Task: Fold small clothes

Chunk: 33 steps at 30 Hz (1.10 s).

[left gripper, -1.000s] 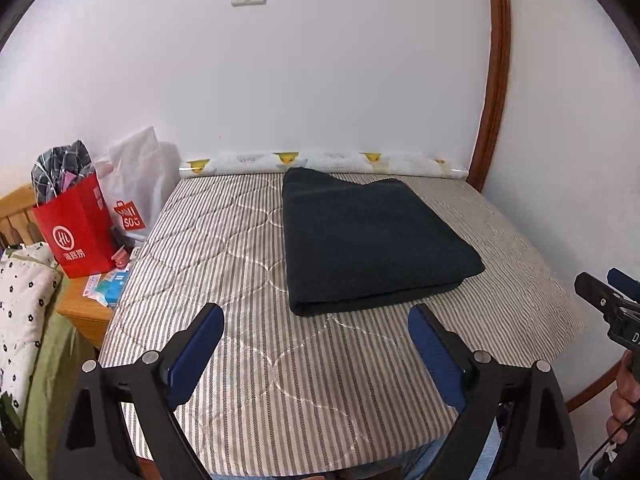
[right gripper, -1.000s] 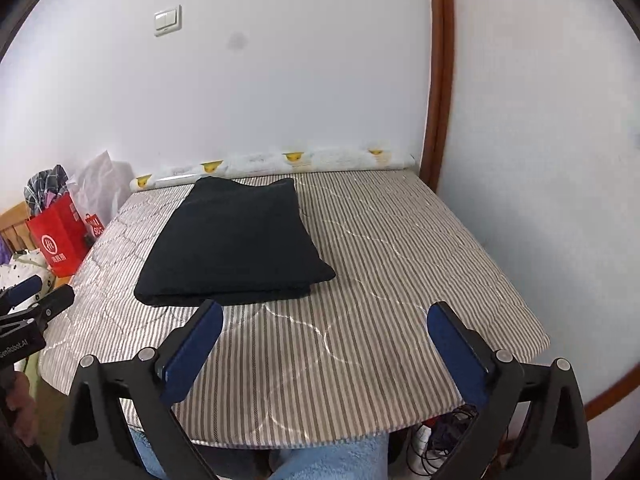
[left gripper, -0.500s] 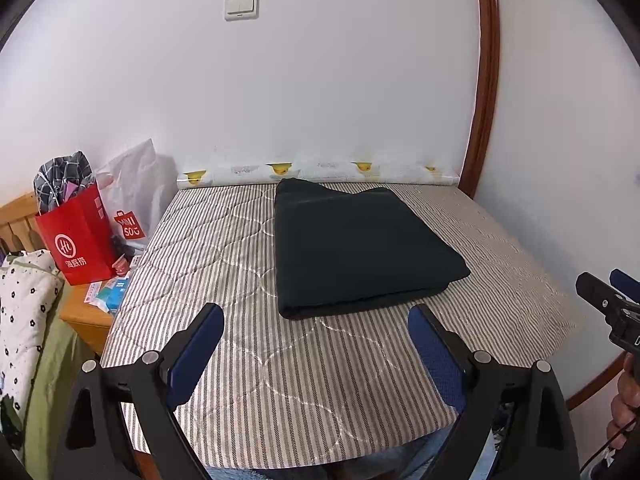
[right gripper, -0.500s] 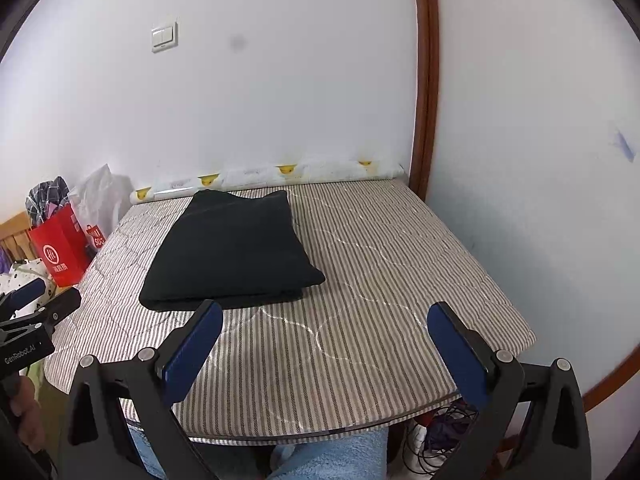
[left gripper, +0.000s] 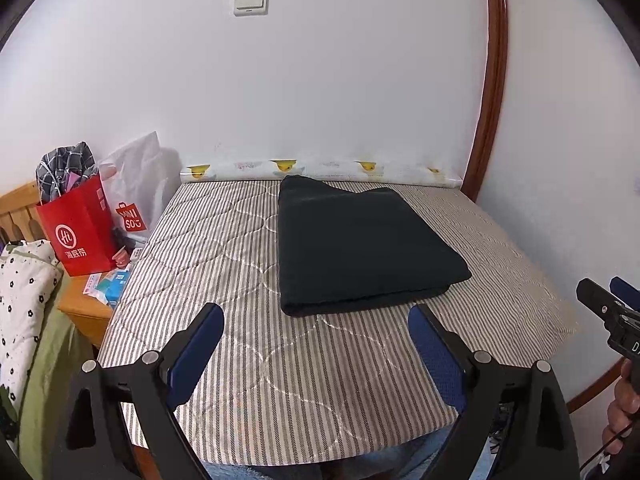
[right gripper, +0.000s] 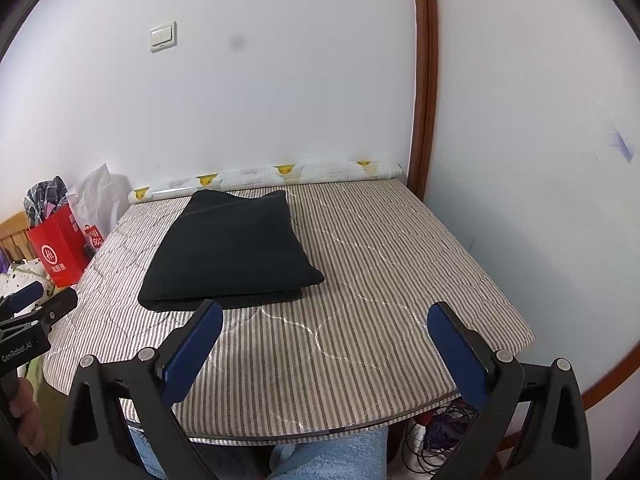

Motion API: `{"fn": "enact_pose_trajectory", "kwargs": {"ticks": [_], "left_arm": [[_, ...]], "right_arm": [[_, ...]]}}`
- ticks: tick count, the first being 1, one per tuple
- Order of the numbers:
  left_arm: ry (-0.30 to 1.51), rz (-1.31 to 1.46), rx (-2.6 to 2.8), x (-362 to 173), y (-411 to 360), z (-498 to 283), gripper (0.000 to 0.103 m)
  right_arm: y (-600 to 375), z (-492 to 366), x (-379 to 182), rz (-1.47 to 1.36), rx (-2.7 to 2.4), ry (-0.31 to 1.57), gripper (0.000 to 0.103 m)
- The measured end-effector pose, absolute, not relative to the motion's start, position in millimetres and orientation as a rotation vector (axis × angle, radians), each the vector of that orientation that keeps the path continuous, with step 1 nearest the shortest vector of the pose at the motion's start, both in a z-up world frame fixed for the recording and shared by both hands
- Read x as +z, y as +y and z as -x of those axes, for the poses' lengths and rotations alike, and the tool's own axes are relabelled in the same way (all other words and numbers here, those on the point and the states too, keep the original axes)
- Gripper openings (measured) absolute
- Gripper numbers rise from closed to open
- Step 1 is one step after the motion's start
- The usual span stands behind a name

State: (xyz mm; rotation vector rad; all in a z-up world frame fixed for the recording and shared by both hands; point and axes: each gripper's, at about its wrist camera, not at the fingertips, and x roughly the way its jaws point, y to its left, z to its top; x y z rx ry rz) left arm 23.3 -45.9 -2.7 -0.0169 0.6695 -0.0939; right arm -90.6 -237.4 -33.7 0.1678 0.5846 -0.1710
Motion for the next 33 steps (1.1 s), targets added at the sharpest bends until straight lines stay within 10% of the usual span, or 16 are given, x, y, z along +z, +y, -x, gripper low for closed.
{"fn": "enact_pose_trajectory", "kwargs": {"ticks": [33], "left_arm": [[0.679, 0.042, -0.073, -3.5, -38.4, -25.0, 0.093]], "right_arm": [[-234.9, 89.6, -36.3, -0.174, -0.171, 0.584, 0.101]]}}
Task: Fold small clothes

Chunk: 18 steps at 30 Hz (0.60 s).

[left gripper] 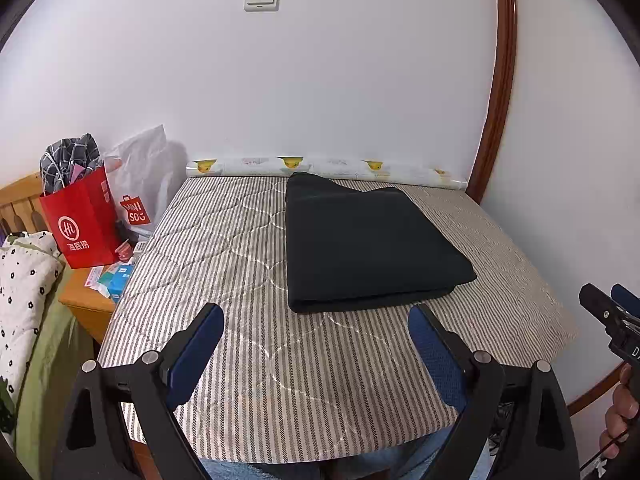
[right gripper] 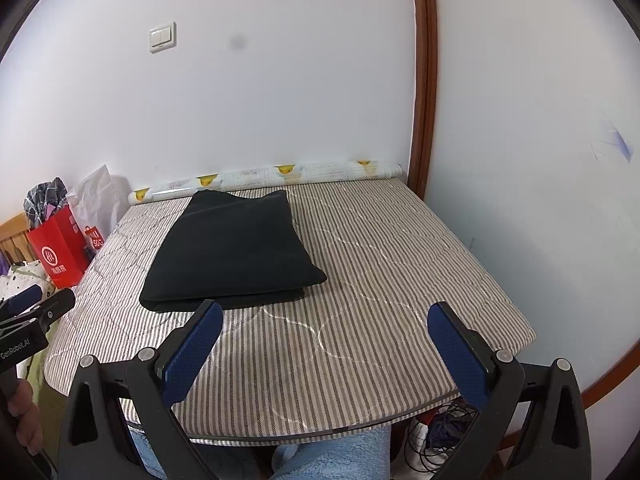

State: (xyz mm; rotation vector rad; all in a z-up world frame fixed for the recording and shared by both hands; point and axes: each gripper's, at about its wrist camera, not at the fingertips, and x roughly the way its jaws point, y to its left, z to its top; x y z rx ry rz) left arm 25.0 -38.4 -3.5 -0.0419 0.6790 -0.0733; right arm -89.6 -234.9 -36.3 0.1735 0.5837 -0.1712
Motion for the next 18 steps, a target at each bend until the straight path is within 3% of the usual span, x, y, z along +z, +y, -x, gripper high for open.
{"fn": "enact_pose_trajectory", "kwargs": {"ticks": [18], "left_arm": [[0.68, 0.042, -0.063, -4.2, -34.4, -24.9, 0.093]], "right_arm": [[-232.7, 89.0, -35.6, -0.171, -0.171, 0.582, 0.101]]}}
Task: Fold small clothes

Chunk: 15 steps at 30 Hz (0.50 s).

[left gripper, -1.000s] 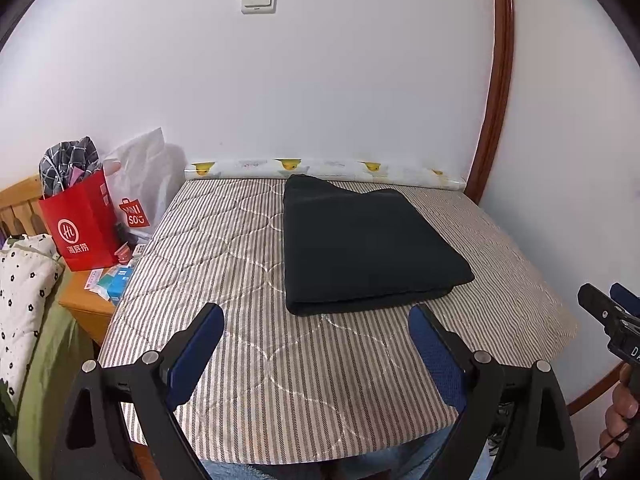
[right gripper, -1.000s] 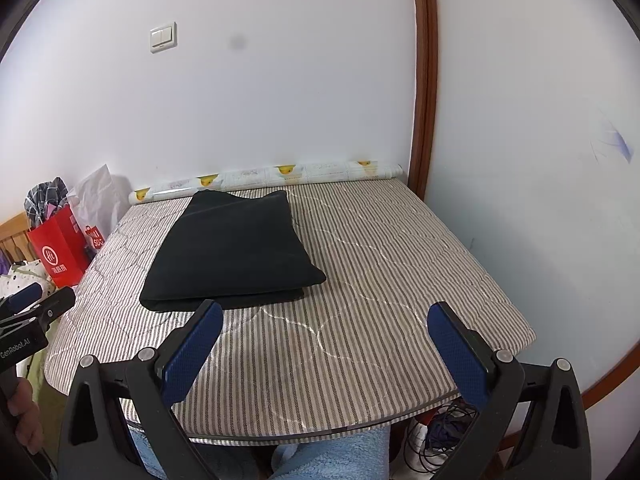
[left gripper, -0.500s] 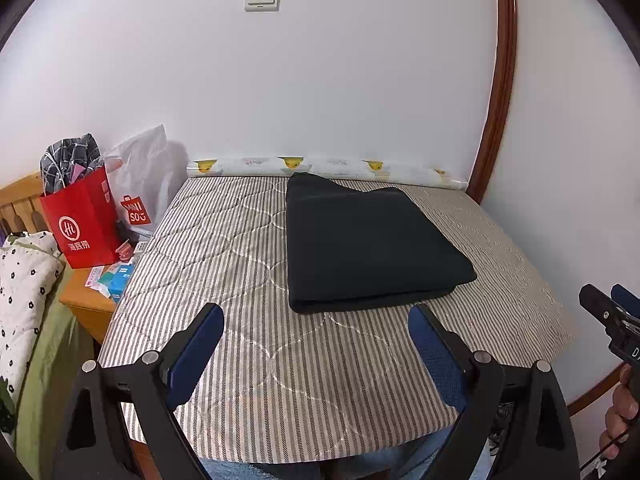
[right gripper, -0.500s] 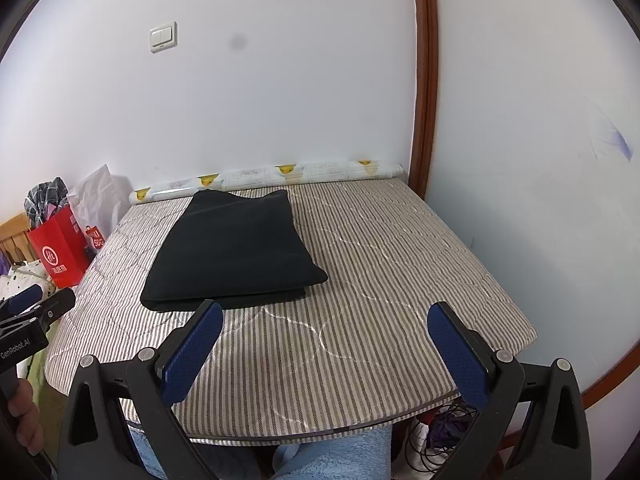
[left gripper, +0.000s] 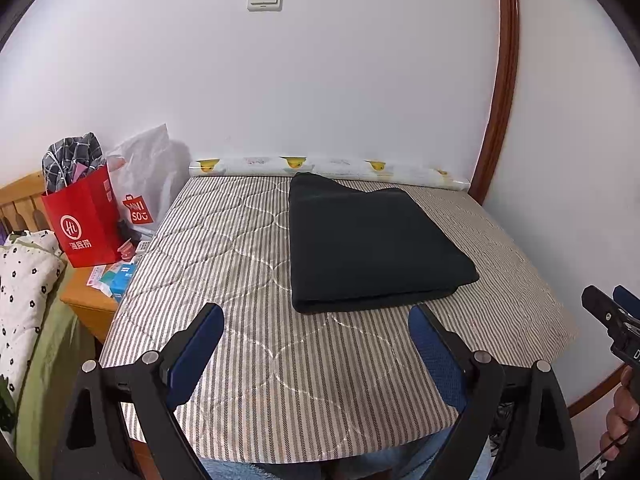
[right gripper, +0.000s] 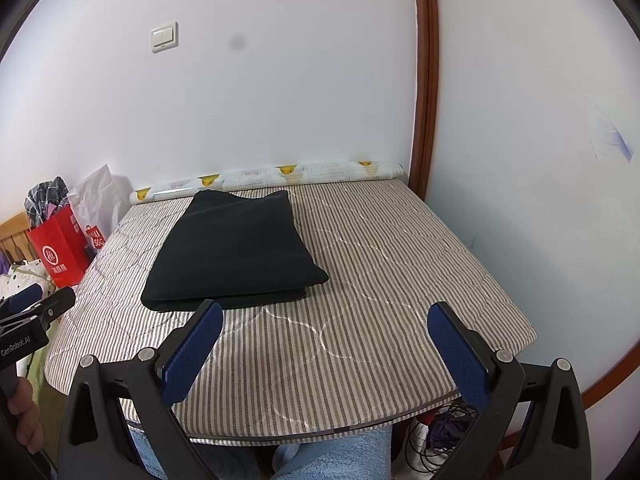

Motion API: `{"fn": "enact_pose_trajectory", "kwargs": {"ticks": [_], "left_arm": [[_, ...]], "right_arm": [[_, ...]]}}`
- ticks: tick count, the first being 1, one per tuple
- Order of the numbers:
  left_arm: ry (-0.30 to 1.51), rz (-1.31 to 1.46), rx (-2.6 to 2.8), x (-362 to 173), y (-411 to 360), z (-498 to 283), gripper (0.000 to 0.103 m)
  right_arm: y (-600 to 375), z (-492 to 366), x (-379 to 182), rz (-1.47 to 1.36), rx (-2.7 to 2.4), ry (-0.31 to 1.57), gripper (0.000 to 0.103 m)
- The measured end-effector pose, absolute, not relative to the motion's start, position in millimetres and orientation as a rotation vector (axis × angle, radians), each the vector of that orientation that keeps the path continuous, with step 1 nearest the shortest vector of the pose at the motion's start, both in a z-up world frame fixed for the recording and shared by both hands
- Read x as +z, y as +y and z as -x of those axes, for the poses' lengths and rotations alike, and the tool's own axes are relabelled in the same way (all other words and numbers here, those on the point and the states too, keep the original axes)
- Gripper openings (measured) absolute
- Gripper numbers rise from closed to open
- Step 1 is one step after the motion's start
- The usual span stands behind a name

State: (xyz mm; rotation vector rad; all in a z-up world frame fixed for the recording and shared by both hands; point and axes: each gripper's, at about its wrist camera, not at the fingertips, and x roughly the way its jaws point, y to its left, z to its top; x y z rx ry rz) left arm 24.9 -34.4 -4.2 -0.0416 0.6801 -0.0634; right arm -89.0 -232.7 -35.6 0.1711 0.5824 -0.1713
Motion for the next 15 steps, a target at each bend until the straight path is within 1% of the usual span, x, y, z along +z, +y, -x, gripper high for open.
{"fn": "enact_pose_trajectory", "kwargs": {"ticks": [15], "left_arm": [[0.679, 0.049, -0.049, -4.7, -34.5, -27.6, 0.093]], "right_arm": [[-229.2, 87.0, -36.5, -0.166, -0.166, 0.583, 0.101]]}}
